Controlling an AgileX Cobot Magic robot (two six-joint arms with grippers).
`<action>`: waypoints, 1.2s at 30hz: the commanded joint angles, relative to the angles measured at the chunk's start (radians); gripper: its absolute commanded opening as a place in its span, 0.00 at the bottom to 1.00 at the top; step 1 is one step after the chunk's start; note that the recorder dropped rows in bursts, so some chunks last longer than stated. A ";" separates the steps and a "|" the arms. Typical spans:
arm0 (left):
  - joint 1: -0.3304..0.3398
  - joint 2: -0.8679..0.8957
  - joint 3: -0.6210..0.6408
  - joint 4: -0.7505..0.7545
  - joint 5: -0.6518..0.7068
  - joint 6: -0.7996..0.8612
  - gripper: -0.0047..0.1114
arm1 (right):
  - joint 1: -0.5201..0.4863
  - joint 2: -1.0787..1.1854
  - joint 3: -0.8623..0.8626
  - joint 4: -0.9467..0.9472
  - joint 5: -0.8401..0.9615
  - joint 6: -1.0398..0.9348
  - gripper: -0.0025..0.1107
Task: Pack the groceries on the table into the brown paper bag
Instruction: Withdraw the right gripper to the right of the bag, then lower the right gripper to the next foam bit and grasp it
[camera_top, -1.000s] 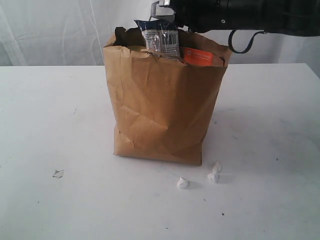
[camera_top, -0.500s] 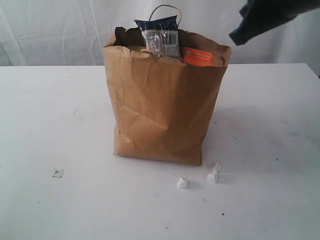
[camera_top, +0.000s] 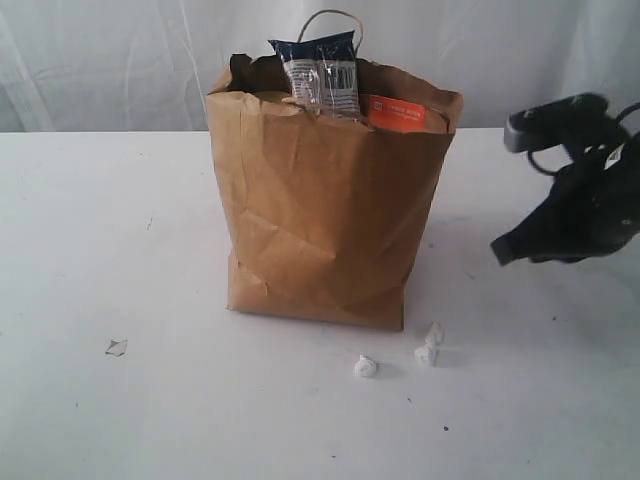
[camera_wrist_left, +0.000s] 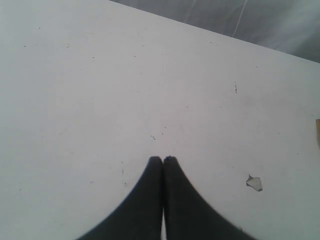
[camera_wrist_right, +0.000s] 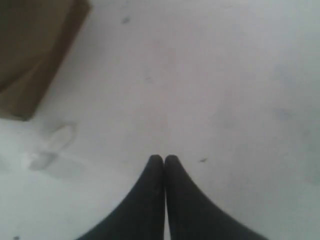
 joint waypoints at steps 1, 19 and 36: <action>0.003 -0.005 0.006 0.004 0.001 0.000 0.04 | 0.031 0.055 0.040 0.399 -0.044 -0.409 0.02; 0.003 -0.005 0.006 0.004 0.001 0.000 0.04 | 0.158 0.316 0.040 0.263 -0.173 -0.350 0.50; 0.003 -0.005 0.006 0.004 0.001 0.000 0.04 | 0.162 0.359 0.040 0.303 -0.181 -0.337 0.24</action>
